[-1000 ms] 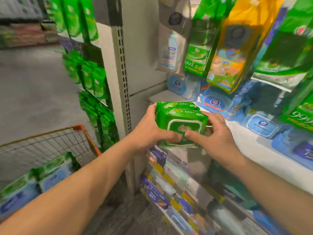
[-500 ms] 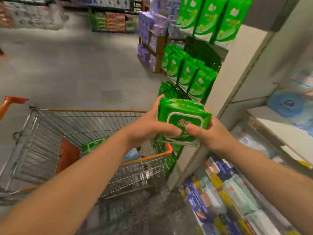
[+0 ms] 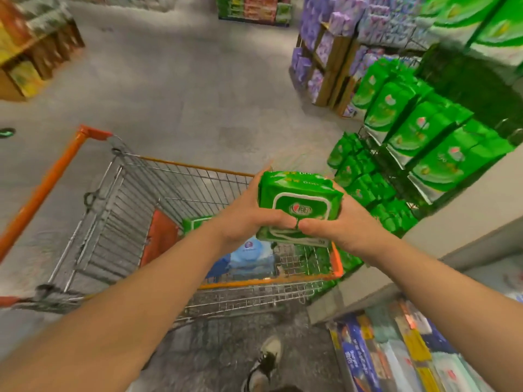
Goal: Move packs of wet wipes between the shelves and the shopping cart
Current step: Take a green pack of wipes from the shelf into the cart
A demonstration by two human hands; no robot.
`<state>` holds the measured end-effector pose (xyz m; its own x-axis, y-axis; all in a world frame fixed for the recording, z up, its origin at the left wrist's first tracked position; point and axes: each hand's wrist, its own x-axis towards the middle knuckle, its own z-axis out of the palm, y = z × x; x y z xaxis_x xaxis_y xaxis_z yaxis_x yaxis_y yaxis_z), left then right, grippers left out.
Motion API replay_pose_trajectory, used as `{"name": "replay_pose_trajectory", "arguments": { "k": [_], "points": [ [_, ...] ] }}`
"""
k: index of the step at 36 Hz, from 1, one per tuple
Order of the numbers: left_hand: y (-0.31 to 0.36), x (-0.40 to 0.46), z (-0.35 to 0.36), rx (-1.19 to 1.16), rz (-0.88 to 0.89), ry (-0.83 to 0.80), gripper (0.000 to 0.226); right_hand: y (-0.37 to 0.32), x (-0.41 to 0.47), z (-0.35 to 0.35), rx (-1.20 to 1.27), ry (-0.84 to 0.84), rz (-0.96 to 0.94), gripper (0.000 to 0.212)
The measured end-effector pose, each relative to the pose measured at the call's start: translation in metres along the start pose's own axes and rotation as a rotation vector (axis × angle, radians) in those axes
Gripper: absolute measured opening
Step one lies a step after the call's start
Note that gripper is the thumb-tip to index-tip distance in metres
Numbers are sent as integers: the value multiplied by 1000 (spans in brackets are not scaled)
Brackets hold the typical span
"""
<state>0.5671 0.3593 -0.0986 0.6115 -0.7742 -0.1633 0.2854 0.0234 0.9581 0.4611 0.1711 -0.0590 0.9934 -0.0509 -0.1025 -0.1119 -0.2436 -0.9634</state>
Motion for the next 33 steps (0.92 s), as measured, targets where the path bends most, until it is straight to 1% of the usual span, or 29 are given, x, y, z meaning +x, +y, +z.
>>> {"name": "replay_pose_trajectory", "arguments": {
  "k": [2, 6, 10, 11, 13, 14, 15, 16, 18, 21, 22, 27, 28, 30, 31, 32, 33],
  "points": [
    [-6, 17, -7, 14, -33, 38, 113, 13, 17, -7, 4, 16, 14, 70],
    [-20, 56, -22, 53, -132, 52, 112, 42, 55, -27, 17, -12, 61, 79],
    [-37, 95, -34, 54, -247, 100, 126, 75, 90, -51, -6, -43, 127, 86],
    [-41, 105, -35, 50, -267, 107, 129, 85, 100, -55, -40, -42, 142, 90],
    [-51, 125, -38, 32, -305, 130, 139, 110, 119, -64, -103, -31, 189, 108],
    [-57, 135, -40, 13, -325, 147, 144, 126, 129, -69, -107, -32, 217, 118],
    [-64, 144, -43, -11, -338, 159, 145, 143, 138, -72, -90, -38, 244, 123],
    [-72, 153, -45, -37, -351, 172, 145, 154, 145, -74, -69, -37, 266, 120],
    [-85, 168, -48, -70, -382, 190, 147, 162, 153, -74, -27, -13, 295, 107],
    [-105, 188, -53, -81, -438, 201, 142, 176, 162, -71, 80, 17, 362, 77],
    [-112, 194, -55, -85, -455, 202, 140, 183, 164, -70, 101, 22, 377, 72],
    [-152, 221, -73, -83, -549, 150, 139, 224, 174, -65, 192, 47, 502, 83],
    [-161, 226, -76, -85, -560, 133, 138, 232, 177, -64, 200, 69, 551, 89],
    [-180, 237, -81, -93, -572, 91, 138, 249, 186, -61, 206, 114, 640, 110],
    [-189, 242, -83, -111, -582, 88, 138, 259, 190, -60, 211, 133, 670, 118],
    [-198, 248, -85, -134, -595, 97, 136, 266, 195, -58, 209, 147, 695, 121],
    [-206, 253, -87, -158, -605, 112, 132, 276, 199, -56, 228, 170, 721, 120]
  ]
}}
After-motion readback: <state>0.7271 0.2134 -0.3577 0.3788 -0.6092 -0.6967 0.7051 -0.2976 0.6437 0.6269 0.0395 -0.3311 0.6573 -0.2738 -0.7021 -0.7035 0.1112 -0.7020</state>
